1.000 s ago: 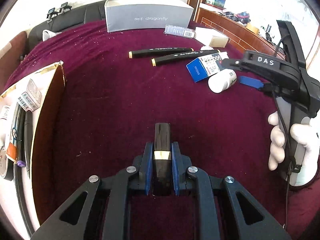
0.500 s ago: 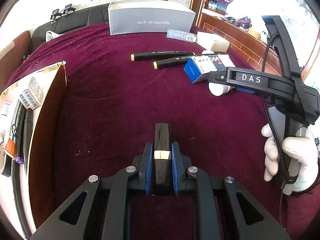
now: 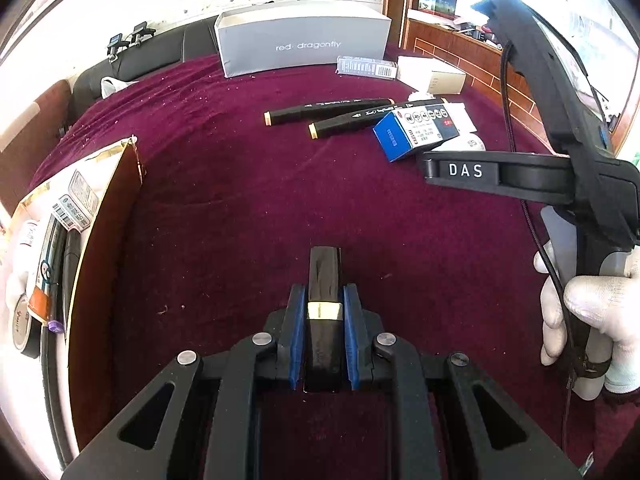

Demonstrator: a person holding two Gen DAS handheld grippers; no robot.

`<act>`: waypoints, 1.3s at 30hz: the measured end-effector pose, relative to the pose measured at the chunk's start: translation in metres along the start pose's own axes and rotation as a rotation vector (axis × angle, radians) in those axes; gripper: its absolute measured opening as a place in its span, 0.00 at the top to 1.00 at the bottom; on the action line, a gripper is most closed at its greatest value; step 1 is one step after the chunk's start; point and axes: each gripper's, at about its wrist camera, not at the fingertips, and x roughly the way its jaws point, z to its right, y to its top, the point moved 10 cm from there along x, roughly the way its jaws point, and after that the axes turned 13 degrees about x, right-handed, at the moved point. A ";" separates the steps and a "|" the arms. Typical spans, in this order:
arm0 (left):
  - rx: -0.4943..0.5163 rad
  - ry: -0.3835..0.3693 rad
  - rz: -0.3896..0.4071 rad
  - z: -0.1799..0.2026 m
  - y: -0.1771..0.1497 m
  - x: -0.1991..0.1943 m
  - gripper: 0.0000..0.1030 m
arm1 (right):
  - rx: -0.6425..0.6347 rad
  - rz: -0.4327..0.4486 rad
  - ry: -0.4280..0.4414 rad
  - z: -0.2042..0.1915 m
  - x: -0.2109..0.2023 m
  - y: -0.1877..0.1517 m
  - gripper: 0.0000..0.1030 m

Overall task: Organize objects
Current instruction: 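Grasp the white QR-labelled medicine bottle with the right gripper, then carry the black tube and white bottle over the white tray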

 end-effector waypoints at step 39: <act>-0.095 -0.086 0.136 -0.011 -0.031 -0.083 0.86 | 0.001 0.011 0.102 -0.034 -0.094 -0.043 0.39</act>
